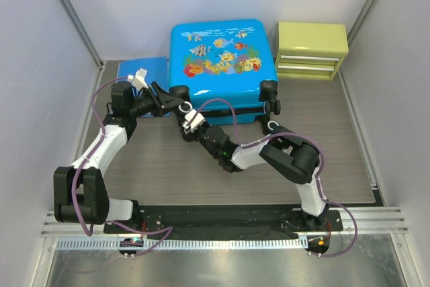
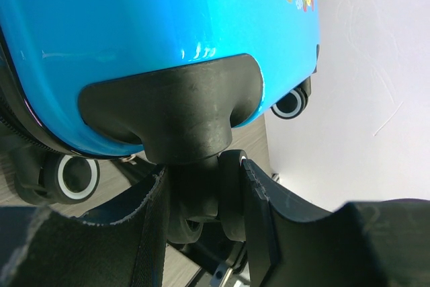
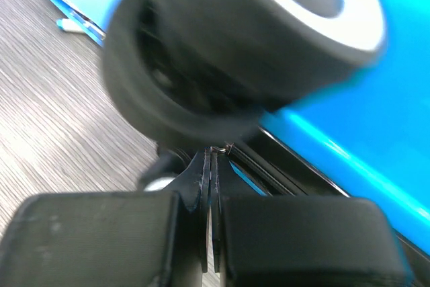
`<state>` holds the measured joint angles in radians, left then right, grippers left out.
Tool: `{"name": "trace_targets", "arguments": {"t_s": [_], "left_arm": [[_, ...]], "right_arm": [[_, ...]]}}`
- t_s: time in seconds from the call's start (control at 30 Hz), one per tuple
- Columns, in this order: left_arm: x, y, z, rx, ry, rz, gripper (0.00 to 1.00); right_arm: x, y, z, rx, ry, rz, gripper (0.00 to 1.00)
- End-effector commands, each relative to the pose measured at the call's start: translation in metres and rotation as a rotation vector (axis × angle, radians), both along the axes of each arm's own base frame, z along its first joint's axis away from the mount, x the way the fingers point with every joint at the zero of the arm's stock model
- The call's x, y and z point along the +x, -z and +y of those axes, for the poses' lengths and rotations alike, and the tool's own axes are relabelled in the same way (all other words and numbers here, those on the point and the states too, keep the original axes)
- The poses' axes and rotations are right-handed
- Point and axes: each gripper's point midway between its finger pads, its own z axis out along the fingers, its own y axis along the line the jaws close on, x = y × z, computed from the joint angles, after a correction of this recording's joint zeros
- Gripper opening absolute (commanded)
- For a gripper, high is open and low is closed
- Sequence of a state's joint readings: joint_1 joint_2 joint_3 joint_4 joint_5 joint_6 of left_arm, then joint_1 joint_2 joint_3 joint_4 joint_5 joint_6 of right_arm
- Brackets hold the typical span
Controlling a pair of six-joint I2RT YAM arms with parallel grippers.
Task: Pack the luggage
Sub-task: Zip the luggage at the center of the board.
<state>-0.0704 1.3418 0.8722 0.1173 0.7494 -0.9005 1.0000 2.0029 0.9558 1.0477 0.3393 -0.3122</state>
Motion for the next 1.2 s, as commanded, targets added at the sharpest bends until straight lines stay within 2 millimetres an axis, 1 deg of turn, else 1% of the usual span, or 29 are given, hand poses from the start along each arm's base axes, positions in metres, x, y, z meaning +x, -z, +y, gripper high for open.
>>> {"name": "trace_targets", "arguments": {"t_s": [0.0,0.1,0.13,0.17,0.2,0.23,0.27,0.3,0.33,0.37,0.4,0.43,0.47,0.6,0.67,0.7,0.73,0.77,0.8,0.87,0.9,0.93,0.97,1.03,1.07,1.17], "left_arm": [[-0.002,-0.063,-0.012,-0.054,0.099,-0.266,0.0],[-0.002,-0.062,-0.012,-0.061,0.096,-0.261,0.0],[-0.002,-0.063,-0.012,-0.065,0.095,-0.264,0.0],[-0.003,-0.064,-0.012,-0.069,0.093,-0.262,0.0],[-0.003,-0.064,-0.013,-0.07,0.094,-0.263,0.0],[-0.003,-0.065,-0.012,-0.071,0.089,-0.266,0.0],[-0.003,-0.065,-0.012,-0.071,0.089,-0.269,0.0],[-0.004,-0.065,-0.012,-0.072,0.088,-0.268,0.0],[-0.004,-0.066,-0.013,-0.073,0.087,-0.272,0.0],[-0.005,-0.067,-0.013,-0.075,0.089,-0.272,0.0],[-0.006,-0.066,-0.014,-0.076,0.092,-0.269,0.0],[-0.006,-0.066,-0.015,-0.077,0.09,-0.271,0.0],[-0.006,-0.066,-0.015,-0.078,0.093,-0.268,0.0],[-0.006,-0.064,-0.017,-0.083,0.093,-0.261,0.0],[-0.006,-0.065,-0.017,-0.085,0.091,-0.262,0.0],[-0.006,-0.065,-0.017,-0.086,0.093,-0.264,0.0],[-0.006,-0.065,-0.017,-0.087,0.09,-0.263,0.0],[-0.006,-0.065,-0.017,-0.088,0.089,-0.263,0.0],[-0.007,-0.066,-0.017,-0.089,0.091,-0.265,0.0],[-0.007,-0.065,-0.017,-0.094,0.09,-0.26,0.0],[-0.007,-0.066,-0.017,-0.094,0.09,-0.265,0.0],[-0.007,-0.067,-0.017,-0.095,0.09,-0.267,0.0],[-0.007,-0.067,-0.017,-0.097,0.089,-0.263,0.0],[-0.007,-0.066,-0.017,-0.097,0.089,-0.263,0.0],[-0.007,-0.067,-0.017,-0.097,0.089,-0.265,0.0],[-0.008,-0.069,-0.018,-0.102,0.093,-0.264,0.0]], "right_arm": [[-0.019,-0.063,0.048,0.18,-0.12,-0.126,0.01],[-0.017,-0.063,0.059,0.191,-0.119,-0.143,0.01],[-0.016,-0.064,0.059,0.195,-0.11,-0.153,0.01],[-0.015,-0.071,0.063,0.213,-0.106,-0.169,0.01],[-0.016,-0.063,0.066,0.205,-0.105,-0.168,0.01],[-0.015,-0.062,0.066,0.202,-0.089,-0.18,0.01],[-0.015,-0.069,0.069,0.221,-0.082,-0.198,0.01],[-0.018,-0.068,0.073,0.222,-0.081,-0.206,0.01],[-0.015,-0.059,0.074,0.201,-0.059,-0.213,0.02],[-0.014,-0.066,0.076,0.221,-0.049,-0.233,0.01],[-0.014,-0.066,0.078,0.225,-0.04,-0.241,0.01],[-0.016,-0.058,0.082,0.219,-0.037,-0.24,0.01],[-0.015,-0.065,0.081,0.242,-0.017,-0.259,0.01],[-0.015,-0.067,0.084,0.251,0.027,-0.307,0.01],[-0.021,-0.069,0.088,0.268,0.044,-0.342,0.01],[-0.021,-0.069,0.088,0.244,0.068,-0.364,0.01],[-0.021,-0.069,0.09,0.243,0.071,-0.37,0.01],[-0.021,-0.074,0.093,0.26,0.072,-0.376,0.01],[-0.021,-0.069,0.096,0.262,0.068,-0.37,0.01],[-0.02,-0.075,0.098,0.287,0.073,-0.381,0.01],[-0.019,-0.07,0.1,0.281,0.075,-0.381,0.01],[-0.018,-0.07,0.101,0.277,0.085,-0.388,0.01],[-0.017,-0.075,0.104,0.286,0.085,-0.4,0.01],[-0.015,-0.072,0.106,0.282,0.084,-0.404,0.01],[-0.015,-0.075,0.107,0.287,0.085,-0.41,0.01],[-0.013,-0.076,0.109,0.29,0.068,-0.419,0.01]]}}
